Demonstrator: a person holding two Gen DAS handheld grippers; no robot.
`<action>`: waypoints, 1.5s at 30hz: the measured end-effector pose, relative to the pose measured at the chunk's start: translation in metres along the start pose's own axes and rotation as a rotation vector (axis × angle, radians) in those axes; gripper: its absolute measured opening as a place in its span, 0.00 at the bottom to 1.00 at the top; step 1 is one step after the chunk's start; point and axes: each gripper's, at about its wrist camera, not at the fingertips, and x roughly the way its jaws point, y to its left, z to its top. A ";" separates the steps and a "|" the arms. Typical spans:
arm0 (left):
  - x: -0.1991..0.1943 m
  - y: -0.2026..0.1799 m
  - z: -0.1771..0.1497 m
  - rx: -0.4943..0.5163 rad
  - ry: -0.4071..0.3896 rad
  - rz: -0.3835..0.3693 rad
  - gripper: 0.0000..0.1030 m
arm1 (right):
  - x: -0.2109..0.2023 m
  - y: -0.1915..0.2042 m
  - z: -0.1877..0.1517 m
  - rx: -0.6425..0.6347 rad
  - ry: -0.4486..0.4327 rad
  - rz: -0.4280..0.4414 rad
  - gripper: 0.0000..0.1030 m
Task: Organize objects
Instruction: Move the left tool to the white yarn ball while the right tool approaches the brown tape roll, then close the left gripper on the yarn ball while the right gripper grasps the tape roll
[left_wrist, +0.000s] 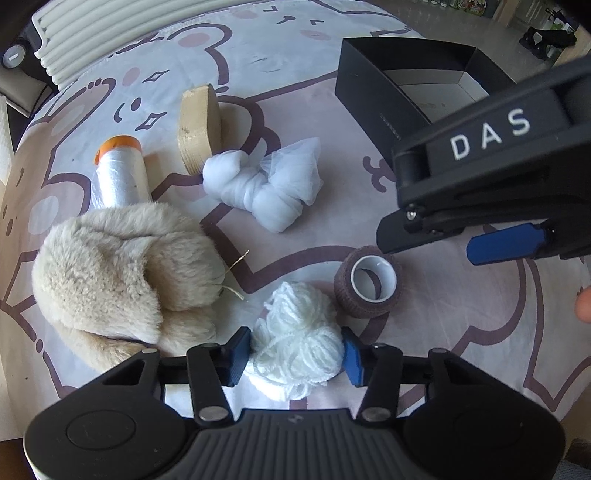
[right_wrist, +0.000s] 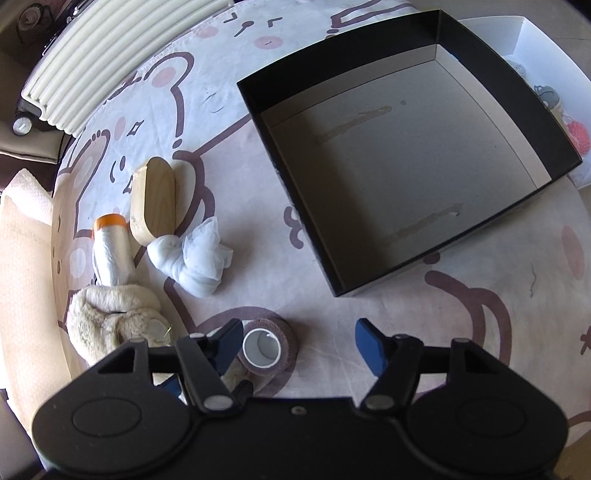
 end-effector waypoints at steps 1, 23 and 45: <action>-0.001 0.001 0.000 -0.001 0.002 -0.004 0.49 | 0.000 0.001 0.000 -0.004 0.001 0.000 0.66; -0.018 0.059 -0.029 -0.181 0.029 -0.050 0.63 | 0.033 0.054 -0.017 -0.243 0.040 -0.078 0.54; -0.033 0.064 -0.046 0.067 -0.070 -0.112 0.58 | 0.008 0.047 -0.010 -0.281 0.000 0.017 0.42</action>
